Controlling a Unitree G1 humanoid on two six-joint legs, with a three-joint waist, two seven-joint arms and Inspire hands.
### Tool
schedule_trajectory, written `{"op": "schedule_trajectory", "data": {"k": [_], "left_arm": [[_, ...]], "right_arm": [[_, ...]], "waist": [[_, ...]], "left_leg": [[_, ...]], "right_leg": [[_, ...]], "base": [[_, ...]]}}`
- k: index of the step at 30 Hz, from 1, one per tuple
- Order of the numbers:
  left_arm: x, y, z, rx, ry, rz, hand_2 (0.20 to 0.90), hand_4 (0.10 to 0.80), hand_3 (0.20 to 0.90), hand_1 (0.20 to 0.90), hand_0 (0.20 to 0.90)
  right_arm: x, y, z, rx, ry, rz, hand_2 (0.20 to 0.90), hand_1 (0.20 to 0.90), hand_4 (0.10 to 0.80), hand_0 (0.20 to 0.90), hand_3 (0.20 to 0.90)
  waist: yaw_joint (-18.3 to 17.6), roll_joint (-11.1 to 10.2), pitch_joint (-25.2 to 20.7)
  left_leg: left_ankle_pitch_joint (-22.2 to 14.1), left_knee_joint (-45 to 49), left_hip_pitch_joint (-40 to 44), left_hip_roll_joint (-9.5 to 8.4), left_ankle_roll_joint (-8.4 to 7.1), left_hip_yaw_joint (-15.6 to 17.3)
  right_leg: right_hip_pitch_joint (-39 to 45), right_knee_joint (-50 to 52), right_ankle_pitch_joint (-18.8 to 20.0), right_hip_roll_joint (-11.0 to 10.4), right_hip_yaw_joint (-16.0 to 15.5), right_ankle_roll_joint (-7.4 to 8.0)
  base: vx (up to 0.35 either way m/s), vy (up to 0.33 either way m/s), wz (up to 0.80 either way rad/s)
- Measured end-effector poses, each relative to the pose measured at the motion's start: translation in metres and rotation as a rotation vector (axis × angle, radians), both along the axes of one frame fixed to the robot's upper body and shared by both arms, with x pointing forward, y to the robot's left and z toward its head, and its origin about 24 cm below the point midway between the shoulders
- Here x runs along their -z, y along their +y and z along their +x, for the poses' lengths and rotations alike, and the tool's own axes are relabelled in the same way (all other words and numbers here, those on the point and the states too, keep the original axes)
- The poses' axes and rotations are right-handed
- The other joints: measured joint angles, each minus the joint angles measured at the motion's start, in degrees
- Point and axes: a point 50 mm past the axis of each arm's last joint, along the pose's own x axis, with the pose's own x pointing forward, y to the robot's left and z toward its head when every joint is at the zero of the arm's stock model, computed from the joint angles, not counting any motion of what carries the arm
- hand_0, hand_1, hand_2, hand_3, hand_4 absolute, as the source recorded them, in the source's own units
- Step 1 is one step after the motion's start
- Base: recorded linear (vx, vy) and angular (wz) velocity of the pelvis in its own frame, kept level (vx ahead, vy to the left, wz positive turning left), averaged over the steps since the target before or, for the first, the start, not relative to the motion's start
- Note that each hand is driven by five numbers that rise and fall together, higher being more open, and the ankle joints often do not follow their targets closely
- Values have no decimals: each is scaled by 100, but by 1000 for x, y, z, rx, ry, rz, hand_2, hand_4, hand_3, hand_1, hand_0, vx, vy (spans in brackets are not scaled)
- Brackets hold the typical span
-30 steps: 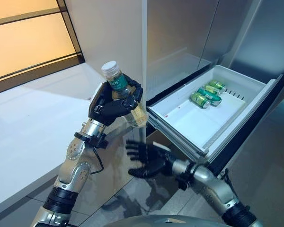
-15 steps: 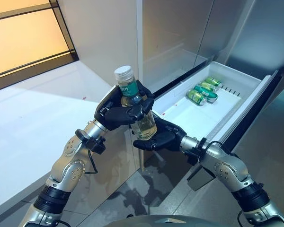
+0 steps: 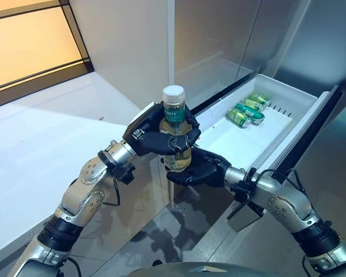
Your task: Put drinks into fridge and close the fridge
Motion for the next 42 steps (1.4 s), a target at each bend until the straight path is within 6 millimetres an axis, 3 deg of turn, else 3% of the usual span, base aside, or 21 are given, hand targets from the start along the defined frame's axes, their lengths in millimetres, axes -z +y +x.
{"op": "schedule_trajectory", "data": {"k": [6,23,24,25,26,27,34,41,42], "left_arm": [[1,0,0,-12,-3,19,300,100,200,300,300],[5,-5,1,3,55,-64,300,100,200,300,300],[6,-7,1,14,71,-85,300,100,200,300,300],[7,-9,1,21,78,-93,300,100,200,300,300],[9,-12,-1,55,95,-102,300,100,200,300,300],[11,-16,-2,90,116,-112,300,100,200,300,300],[29,-13,-5,187,245,-45,300,100,200,300,300],[34,-11,-5,204,287,-31,300,100,200,300,300],[34,-11,-5,204,286,-27,361,171,271,361,361]], "right_arm": [[-12,0,4,-16,-51,-21,900,900,800,900,900],[-13,3,4,2,-25,26,900,900,800,900,900],[-13,4,4,6,-10,39,801,801,685,801,785],[-13,4,4,8,-2,43,801,801,685,801,785],[-12,6,3,13,30,59,331,331,136,331,236],[-11,8,2,14,50,72,300,300,100,300,200],[8,21,-11,-44,152,11,300,300,100,300,200],[12,24,-15,-34,176,-5,300,300,100,300,200],[12,24,-15,-31,177,-6,300,300,100,300,200]], "waist": [[3,-1,1],[3,-1,1],[3,-1,1],[4,-1,1],[8,-1,1],[6,-1,0],[-138,0,-1],[-153,1,-2],[-152,2,-2]], "left_leg": [[-11,0,-2,0,-1,27],[-12,0,0,0,-1,40],[-12,0,0,0,-1,40],[-12,0,0,0,-1,40],[-11,0,5,0,-1,38],[-11,1,8,0,-1,39],[-11,0,30,3,-1,51],[-11,0,28,4,-1,53],[-11,0,28,3,-1,53]], "right_leg": [[-9,-1,0,1,12,1],[-8,0,3,0,18,3],[-8,0,3,0,17,4],[-7,0,4,0,17,4],[-2,0,4,0,16,4],[-1,0,4,0,16,4],[21,0,11,-2,19,14],[19,0,13,-1,23,17],[19,0,13,-1,23,17]], "base": [[-3,-1,-1],[0,0,0],[0,0,0],[0,0,0],[0,0,0],[0,0,0],[0,0,0],[0,0,0],[0,0,0]]}}
